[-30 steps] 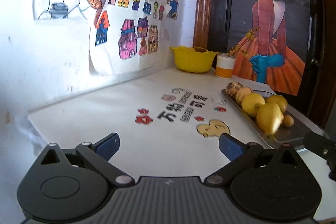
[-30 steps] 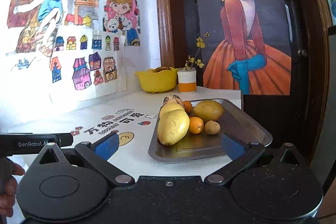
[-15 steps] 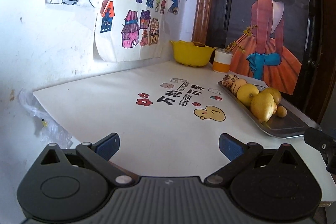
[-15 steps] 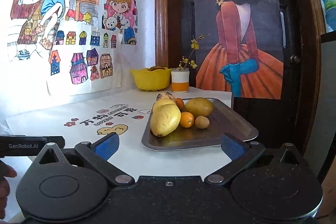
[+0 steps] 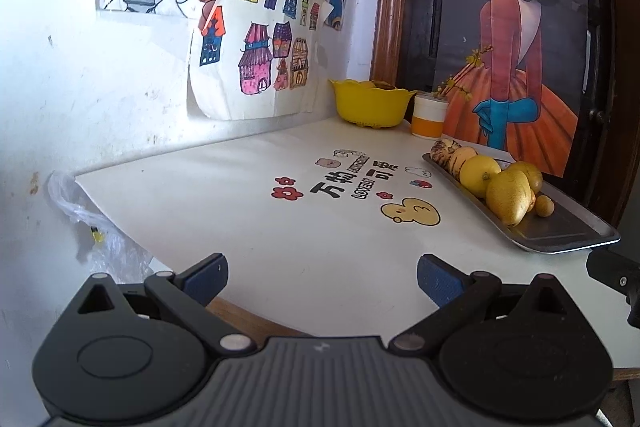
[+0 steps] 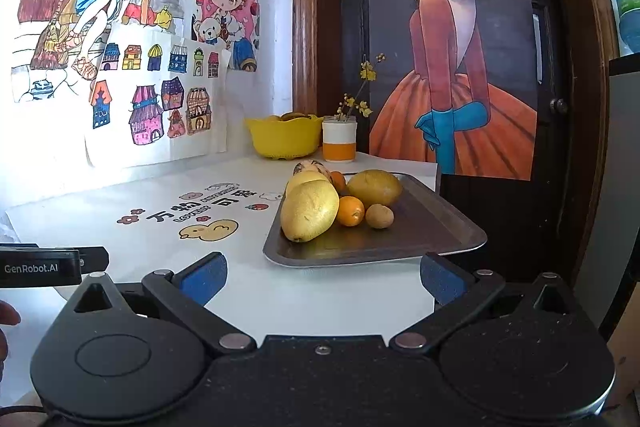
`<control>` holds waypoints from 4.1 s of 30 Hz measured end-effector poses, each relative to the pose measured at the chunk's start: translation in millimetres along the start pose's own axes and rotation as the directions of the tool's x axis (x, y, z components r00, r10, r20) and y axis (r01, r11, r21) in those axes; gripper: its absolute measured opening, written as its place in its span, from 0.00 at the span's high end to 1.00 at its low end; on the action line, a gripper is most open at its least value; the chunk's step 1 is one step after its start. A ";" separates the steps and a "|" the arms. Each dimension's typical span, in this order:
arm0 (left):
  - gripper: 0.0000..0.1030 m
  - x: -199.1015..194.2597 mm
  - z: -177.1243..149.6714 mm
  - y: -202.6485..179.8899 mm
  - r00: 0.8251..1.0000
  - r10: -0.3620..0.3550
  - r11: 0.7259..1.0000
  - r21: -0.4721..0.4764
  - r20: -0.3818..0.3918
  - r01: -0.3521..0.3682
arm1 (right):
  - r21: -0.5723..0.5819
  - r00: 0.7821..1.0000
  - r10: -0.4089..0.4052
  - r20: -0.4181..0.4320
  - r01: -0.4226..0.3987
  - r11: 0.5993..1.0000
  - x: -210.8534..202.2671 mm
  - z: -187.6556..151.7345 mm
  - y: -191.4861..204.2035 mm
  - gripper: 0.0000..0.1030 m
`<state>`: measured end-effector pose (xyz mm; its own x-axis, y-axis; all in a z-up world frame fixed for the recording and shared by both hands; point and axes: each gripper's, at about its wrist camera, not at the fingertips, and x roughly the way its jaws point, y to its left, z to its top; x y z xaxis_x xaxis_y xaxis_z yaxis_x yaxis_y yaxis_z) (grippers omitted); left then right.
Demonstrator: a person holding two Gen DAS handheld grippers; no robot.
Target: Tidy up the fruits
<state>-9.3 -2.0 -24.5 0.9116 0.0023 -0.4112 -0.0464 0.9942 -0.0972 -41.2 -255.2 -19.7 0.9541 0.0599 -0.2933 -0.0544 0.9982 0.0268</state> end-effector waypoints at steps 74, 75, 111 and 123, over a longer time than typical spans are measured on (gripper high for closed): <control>0.00 -2.2 -5.6 -6.2 1.000 0.012 0.996 0.085 0.006 -0.012 | -0.051 0.999 0.001 -0.053 -0.003 0.999 5.1 -7.4 8.2 0.00; 0.00 -2.2 -5.6 -6.1 1.000 0.012 0.996 0.085 0.006 -0.013 | -0.051 0.999 0.001 -0.053 -0.003 0.999 5.0 -7.4 8.3 0.01; 0.00 -2.8 -5.6 -5.7 1.000 0.012 0.996 0.085 0.006 -0.012 | -0.050 0.999 -0.001 -0.051 -0.002 0.999 3.9 -7.4 10.5 0.00; 0.00 -3.0 -5.6 -5.8 1.000 0.012 0.996 0.086 0.006 -0.012 | -0.050 0.999 -0.001 -0.051 -0.001 0.999 3.7 -7.4 11.1 0.01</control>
<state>-14.0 -8.3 -27.7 0.9135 0.0145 -0.4066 -0.0221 0.9997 -0.0141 -40.5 -243.8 -27.6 0.9380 0.0589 -0.3416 -0.0701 0.9973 -0.0204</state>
